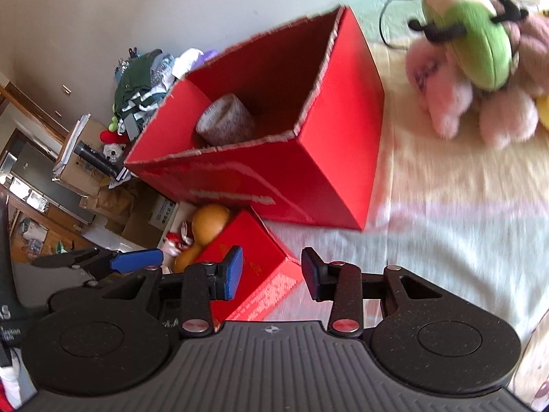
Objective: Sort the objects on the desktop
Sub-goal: 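Move the right gripper to the red gift box and grasp it, then lift the red gift box with the right gripper and lower it into the red box, then set the gift box upright beside the tape roll and open the right gripper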
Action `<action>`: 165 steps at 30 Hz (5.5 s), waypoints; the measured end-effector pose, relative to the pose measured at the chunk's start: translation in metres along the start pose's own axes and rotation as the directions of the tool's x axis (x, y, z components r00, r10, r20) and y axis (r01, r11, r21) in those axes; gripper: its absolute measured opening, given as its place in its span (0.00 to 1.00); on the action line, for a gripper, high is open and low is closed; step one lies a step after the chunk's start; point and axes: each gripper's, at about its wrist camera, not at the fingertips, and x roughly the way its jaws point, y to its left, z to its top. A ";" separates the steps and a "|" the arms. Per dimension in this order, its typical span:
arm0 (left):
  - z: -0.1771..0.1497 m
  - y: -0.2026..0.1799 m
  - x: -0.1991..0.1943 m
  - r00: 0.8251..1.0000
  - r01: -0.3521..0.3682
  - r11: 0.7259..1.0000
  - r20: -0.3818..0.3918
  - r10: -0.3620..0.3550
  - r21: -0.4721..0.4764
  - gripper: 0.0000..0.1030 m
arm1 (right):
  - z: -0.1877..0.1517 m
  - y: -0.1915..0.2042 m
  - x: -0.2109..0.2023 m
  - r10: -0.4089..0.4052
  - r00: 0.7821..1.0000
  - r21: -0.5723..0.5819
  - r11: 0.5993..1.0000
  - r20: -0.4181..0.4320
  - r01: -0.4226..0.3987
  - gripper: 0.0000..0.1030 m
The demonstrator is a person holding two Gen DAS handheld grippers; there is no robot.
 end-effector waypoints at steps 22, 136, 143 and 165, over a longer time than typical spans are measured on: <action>-0.023 0.007 0.029 0.978 0.207 0.978 0.032 -0.207 -0.009 0.91 | -0.007 -0.029 0.035 0.130 0.982 0.212 0.972 -0.139 -0.099 0.41; 0.172 0.061 0.144 0.902 0.387 0.890 -0.302 -0.310 0.242 0.89 | 0.169 0.007 0.136 -0.150 0.959 0.118 0.976 -0.242 0.182 0.39; 0.170 0.064 0.147 0.900 0.382 0.895 -0.315 -0.303 0.230 0.89 | 0.172 0.004 0.140 -0.143 0.962 0.129 0.976 -0.231 0.176 0.40; 0.165 0.085 0.151 0.887 0.392 0.904 -0.333 -0.321 0.172 0.94 | 0.174 -0.005 0.142 -0.157 0.980 0.195 0.964 -0.121 0.178 0.41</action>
